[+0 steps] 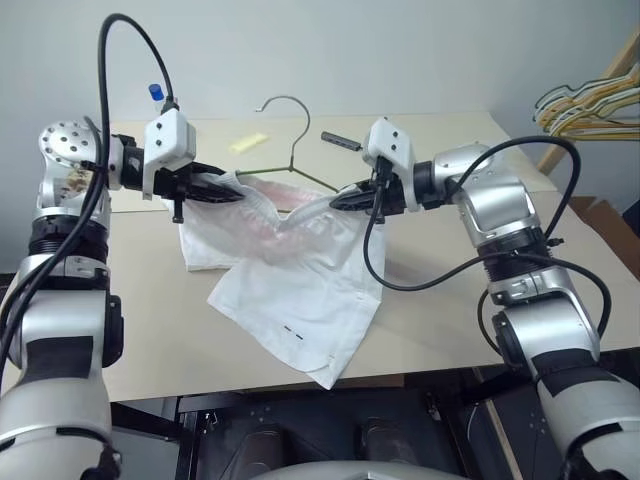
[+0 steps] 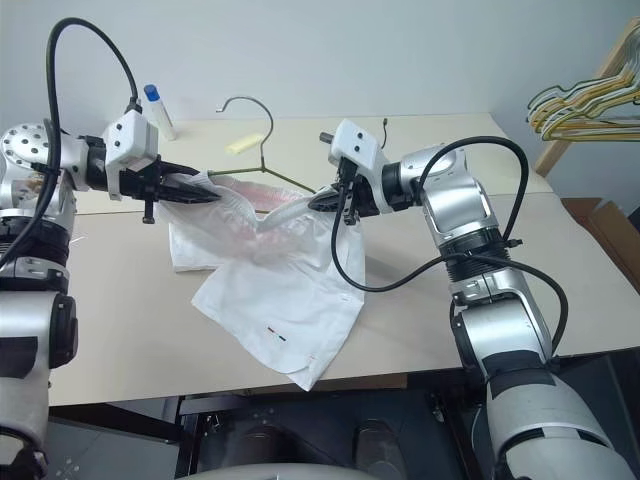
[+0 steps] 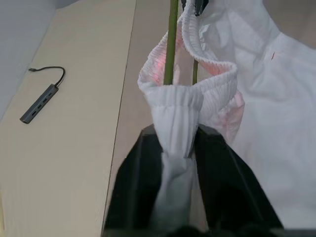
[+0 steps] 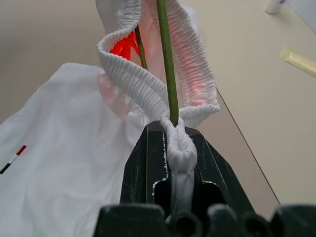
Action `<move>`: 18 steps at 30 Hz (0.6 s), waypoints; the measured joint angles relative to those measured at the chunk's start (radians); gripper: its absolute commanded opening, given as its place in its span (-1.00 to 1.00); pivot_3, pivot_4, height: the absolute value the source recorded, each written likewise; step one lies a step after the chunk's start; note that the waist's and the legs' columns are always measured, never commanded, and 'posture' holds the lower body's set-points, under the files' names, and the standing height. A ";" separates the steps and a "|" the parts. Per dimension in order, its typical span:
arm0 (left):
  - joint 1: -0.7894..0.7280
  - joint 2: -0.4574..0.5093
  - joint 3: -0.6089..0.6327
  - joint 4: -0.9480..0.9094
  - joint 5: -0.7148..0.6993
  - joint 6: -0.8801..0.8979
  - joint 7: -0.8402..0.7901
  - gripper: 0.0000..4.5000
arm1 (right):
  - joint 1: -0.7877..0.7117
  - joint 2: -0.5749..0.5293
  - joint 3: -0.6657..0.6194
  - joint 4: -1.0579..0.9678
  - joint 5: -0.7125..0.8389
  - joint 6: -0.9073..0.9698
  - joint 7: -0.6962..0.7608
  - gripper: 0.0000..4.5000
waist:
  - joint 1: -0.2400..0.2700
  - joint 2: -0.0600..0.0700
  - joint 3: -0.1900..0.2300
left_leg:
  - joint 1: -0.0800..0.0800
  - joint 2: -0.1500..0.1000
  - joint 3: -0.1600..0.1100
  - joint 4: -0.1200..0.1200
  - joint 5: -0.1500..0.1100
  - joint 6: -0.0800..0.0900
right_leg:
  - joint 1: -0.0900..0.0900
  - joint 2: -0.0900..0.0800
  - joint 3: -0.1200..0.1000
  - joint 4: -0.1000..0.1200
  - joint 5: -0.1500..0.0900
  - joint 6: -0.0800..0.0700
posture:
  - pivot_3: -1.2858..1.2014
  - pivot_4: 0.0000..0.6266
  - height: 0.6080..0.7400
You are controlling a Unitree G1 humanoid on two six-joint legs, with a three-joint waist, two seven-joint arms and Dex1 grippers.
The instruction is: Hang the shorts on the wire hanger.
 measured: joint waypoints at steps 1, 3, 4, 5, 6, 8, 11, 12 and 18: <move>0.000 -0.002 0.003 0.000 0.000 -0.001 0.010 0.10 | 0.000 0.000 0.000 -0.002 0.000 0.001 -0.003 -0.95 | 0.000 0.000 0.000 | 0.000 0.000 0.000 0.000 0.000 0.000 | 0.000 0.000 0.000 0.000 0.000 0.000 | 0.08 -1.00 1.00; 0.000 -0.011 0.013 0.008 -0.001 -0.003 0.039 0.39 | 0.007 -0.001 0.000 -0.011 0.000 0.004 -0.016 -0.95 | 0.000 0.000 0.000 | 0.000 0.000 0.000 0.000 0.000 0.000 | 0.000 0.000 0.000 0.000 0.000 0.000 | 0.07 -1.00 1.00; -0.001 -0.013 0.017 0.013 -0.002 -0.004 0.051 0.52 | 0.013 -0.002 -0.001 -0.015 0.000 0.008 -0.022 -0.95 | 0.000 0.000 0.000 | 0.000 0.000 0.000 0.000 0.000 0.000 | 0.000 0.000 0.000 0.000 0.000 0.000 | 0.07 -1.00 1.00; -0.002 -0.014 0.027 0.020 -0.005 -0.004 0.062 0.67 | 0.025 -0.005 -0.003 -0.021 0.000 0.018 -0.029 -0.95 | 0.000 0.000 0.000 | 0.000 0.000 0.000 0.000 0.000 0.000 | 0.000 0.000 0.000 0.000 0.000 0.000 | 0.06 -1.00 1.00; -0.008 -0.014 0.043 0.036 -0.018 -0.003 0.072 0.82 | 0.038 -0.010 -0.005 -0.028 0.000 0.030 -0.038 -0.95 | 0.000 0.000 0.000 | 0.000 0.000 0.000 0.000 0.000 0.000 | 0.000 0.000 0.000 0.000 0.000 0.000 | 0.06 -1.00 1.00; -0.032 -0.001 0.088 0.061 -0.042 0.001 0.090 1.00 | 0.066 -0.024 -0.014 -0.042 0.001 0.061 -0.052 -0.95 | -0.002 0.000 0.000 | -0.001 0.000 0.000 0.000 0.000 0.000 | -0.001 0.000 0.000 0.000 0.000 0.000 | 0.05 -1.00 1.00; -0.086 0.035 0.133 0.100 -0.058 -0.005 0.136 1.00 | 0.098 -0.044 -0.030 -0.081 0.004 0.106 -0.077 -0.95 | -0.009 0.000 0.000 | -0.001 0.000 0.000 0.000 0.000 0.000 | -0.001 0.000 0.000 0.000 0.000 0.000 | 0.04 -1.00 1.00; -0.104 0.048 0.145 0.119 -0.057 -0.015 0.164 1.00 | 0.115 -0.051 -0.042 -0.106 0.010 0.126 -0.089 -0.95 | -0.012 0.000 0.000 | -0.001 0.000 0.000 0.000 0.000 0.000 | -0.001 0.000 0.000 0.000 0.000 0.000 | 0.04 -1.00 1.00; -0.102 0.035 0.206 0.150 -0.086 -0.042 0.219 1.00 | 0.186 -0.108 -0.113 -0.240 0.062 0.321 -0.178 -0.95 | -0.020 0.000 0.000 | -0.001 0.000 -0.001 0.001 0.000 0.000 | 0.000 -0.001 -0.001 0.000 0.000 0.000 | 0.01 -1.00 1.00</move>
